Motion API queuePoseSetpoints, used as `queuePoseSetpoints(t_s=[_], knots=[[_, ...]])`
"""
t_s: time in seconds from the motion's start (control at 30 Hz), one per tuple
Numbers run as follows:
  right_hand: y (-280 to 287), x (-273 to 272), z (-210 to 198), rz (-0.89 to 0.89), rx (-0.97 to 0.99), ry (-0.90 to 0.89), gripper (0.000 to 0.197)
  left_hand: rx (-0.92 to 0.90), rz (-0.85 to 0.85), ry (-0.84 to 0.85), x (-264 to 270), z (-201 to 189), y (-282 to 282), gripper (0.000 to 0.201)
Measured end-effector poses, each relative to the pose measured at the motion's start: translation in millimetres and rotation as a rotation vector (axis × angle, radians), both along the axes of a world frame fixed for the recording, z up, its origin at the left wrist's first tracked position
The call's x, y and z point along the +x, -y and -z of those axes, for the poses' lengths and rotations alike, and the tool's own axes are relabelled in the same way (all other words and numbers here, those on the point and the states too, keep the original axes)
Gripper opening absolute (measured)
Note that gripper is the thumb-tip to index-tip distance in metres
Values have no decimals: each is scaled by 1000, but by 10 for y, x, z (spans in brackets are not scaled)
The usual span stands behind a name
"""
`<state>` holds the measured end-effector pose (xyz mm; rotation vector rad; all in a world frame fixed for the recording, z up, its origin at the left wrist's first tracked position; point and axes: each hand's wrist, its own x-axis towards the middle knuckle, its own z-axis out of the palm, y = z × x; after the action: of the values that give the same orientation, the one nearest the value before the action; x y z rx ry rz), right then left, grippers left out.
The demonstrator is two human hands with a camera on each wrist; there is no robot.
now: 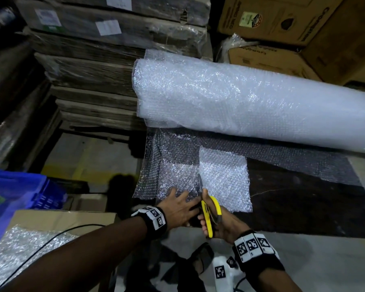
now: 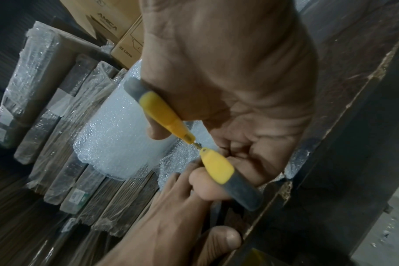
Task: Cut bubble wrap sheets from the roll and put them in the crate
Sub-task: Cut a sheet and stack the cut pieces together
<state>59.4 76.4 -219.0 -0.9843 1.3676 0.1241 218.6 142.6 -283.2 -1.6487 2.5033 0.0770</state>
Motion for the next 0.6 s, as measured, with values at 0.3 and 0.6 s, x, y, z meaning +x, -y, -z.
queuePoseSetpoints(t_s=[0.3, 0.6], knots=[[105, -117, -73, -33, 111, 39, 96, -87, 110, 60, 42, 41, -117, 36], [150, -106, -277, -42, 184, 87, 78, -92, 178, 99, 58, -86, -74, 39]])
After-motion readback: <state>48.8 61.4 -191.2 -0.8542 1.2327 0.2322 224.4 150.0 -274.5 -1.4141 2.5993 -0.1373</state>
